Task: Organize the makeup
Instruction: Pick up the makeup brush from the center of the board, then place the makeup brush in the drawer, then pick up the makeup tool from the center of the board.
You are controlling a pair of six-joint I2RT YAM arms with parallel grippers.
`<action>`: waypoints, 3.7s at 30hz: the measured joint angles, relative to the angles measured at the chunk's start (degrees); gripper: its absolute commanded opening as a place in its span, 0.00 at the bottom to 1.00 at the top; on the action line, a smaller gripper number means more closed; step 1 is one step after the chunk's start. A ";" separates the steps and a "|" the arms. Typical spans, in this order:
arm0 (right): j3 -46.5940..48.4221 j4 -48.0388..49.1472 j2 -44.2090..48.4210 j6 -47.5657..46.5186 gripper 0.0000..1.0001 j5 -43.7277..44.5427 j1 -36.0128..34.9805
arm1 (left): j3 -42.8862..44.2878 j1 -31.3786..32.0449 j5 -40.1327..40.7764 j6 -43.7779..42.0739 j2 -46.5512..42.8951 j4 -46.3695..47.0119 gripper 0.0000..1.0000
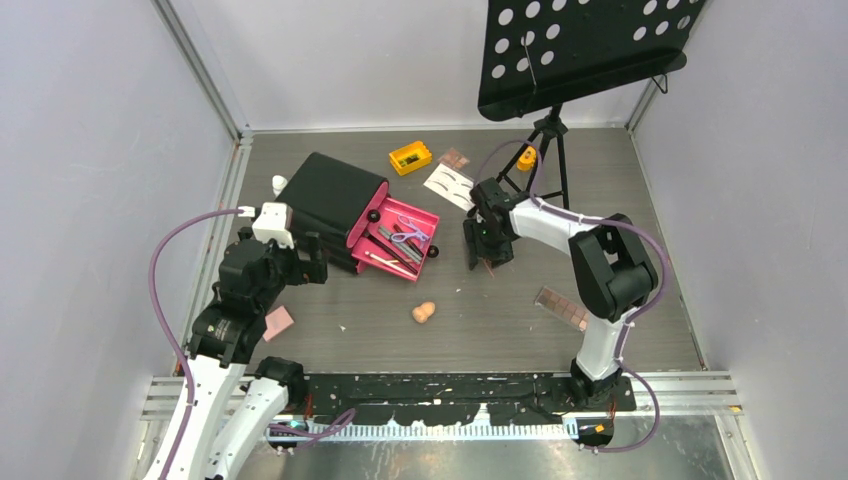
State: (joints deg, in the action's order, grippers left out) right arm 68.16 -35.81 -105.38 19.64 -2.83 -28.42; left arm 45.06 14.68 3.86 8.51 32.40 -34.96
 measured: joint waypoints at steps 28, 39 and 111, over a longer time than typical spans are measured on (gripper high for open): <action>-0.68 5.29 0.13 -2.93 0.00 6.78 -4.00 | 0.00 0.00 0.00 0.00 0.00 0.00 1.00; 4.07 1.55 12.22 -10.86 0.00 9.25 -10.84 | -0.02 0.00 0.20 -0.02 0.15 0.00 1.00; -9.05 15.91 8.55 6.43 0.54 29.24 -1.03 | -0.33 0.00 0.85 -0.22 0.04 0.00 1.00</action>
State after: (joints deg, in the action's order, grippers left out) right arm 59.11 -19.90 -96.84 26.06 26.41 -29.45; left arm 44.73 14.68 4.71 8.29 32.45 -34.96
